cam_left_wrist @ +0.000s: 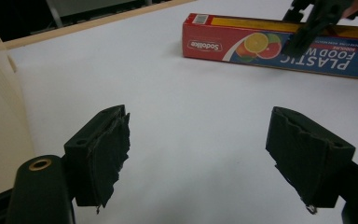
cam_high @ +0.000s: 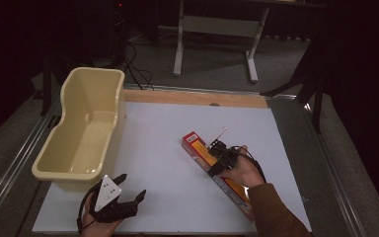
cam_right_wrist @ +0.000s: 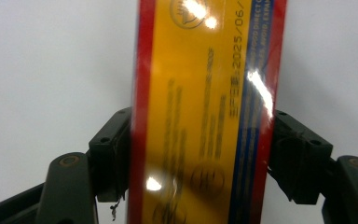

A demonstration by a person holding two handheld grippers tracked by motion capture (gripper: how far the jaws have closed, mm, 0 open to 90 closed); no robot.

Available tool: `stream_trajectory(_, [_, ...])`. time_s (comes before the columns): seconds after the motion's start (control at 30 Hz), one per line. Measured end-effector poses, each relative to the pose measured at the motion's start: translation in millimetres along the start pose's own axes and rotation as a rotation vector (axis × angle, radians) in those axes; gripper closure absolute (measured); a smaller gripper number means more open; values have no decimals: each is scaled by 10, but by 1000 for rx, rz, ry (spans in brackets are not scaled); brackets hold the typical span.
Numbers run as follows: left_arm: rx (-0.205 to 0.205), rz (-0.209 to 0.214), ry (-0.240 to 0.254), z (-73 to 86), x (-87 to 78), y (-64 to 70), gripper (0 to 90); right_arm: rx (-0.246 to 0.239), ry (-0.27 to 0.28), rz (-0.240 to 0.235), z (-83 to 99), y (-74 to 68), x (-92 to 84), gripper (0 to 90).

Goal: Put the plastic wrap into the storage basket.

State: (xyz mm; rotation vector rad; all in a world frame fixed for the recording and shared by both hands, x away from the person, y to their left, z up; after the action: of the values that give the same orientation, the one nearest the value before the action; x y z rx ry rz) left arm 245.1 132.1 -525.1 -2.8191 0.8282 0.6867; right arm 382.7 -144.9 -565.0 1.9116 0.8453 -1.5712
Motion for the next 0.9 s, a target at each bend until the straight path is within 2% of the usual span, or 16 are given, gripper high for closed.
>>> stream_trajectory(0.13, [1, 2, 0, -1, 5, 3, 210, 24, -48, -50, -20, -5, 54, 357])
stream_trajectory(0.33, [4, 2, -2, -2, 17, 17, 211, 21, -101, -69, -19, 1, 68, 375])
stream_trajectory(0.37, [4, 2, -1, -2, 16, 16, 210, 40, -116, -69, -21, 1, 67, 381])
stream_trajectory(0.6, [3, 2, 1, -4, 12, 9, 210, 75, -191, -46, -36, -10, 63, 398])
stream_trajectory(0.67, [3, 2, 0, -5, 12, 10, 211, 111, -194, -80, -37, -13, 55, 401])
stream_trajectory(0.73, [4, 2, 0, -5, 12, 10, 210, 125, -191, -104, -38, -15, 48, 403])
stream_trajectory(0.9, [4, 4, -3, -3, 19, 13, 210, 155, -142, -175, -79, -50, 13, 404])
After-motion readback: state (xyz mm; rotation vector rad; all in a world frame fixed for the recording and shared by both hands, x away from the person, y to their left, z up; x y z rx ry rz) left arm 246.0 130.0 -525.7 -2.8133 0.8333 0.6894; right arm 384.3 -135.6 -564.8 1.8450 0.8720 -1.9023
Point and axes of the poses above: each handheld gripper's, and its own axes: x roughly forward along the jaws, z roughly out of its underside, y roughly to its right, the point moved 8 cm from there along x, roughly forward along the jaws, and after that the axes turned 2 degrees about -x, right-handed, at the moved point
